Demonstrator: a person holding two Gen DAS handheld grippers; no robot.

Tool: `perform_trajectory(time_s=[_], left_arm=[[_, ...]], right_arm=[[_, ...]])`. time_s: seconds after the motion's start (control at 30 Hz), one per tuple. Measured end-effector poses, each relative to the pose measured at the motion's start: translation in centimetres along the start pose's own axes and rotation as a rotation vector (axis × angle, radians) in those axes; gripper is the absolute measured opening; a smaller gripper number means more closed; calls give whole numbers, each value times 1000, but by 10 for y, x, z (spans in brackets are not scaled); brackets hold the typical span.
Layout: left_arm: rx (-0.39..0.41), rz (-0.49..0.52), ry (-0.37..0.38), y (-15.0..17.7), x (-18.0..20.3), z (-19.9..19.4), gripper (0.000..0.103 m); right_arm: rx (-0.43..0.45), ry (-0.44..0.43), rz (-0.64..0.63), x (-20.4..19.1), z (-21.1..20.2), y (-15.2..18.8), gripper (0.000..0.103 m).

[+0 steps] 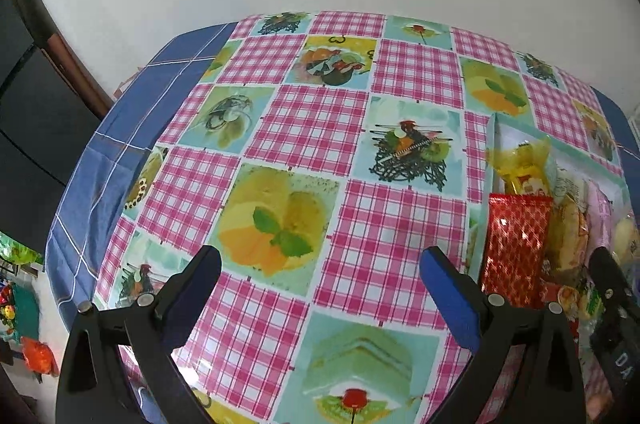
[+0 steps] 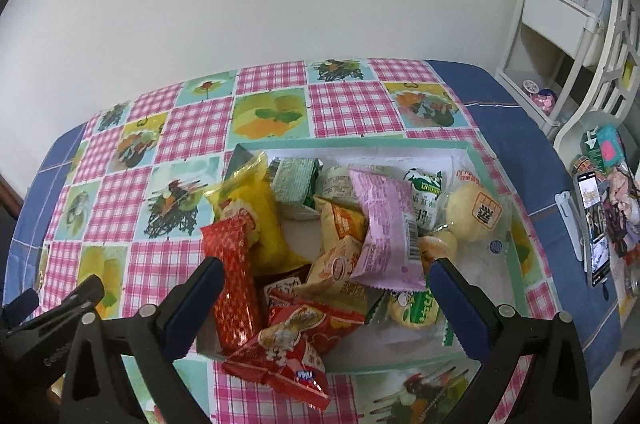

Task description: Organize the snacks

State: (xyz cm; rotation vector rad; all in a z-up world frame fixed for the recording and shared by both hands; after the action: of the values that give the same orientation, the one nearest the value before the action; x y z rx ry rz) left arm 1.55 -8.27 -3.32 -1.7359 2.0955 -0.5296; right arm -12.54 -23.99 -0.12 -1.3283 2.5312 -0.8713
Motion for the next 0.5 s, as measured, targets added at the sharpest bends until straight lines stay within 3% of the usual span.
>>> perform_trajectory(time_s=[0.5], left_arm=[[21, 26, -16, 19, -21, -20, 100]], right_arm=[[-2, 4, -19, -10, -18, 22, 103]])
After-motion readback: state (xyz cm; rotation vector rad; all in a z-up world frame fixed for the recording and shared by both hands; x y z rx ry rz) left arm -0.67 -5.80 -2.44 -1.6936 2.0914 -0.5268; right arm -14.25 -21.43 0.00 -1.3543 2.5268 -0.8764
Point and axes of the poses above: each gripper's, at about its wrist camera, not at the fingertips, and z roughly the way its jaws point, x to its right, y to its underside, the point moved 1 cm from there along z, roughly the way its jaws point, and after that the axes turned 15 degrees about -z, right-handed, at the moved point
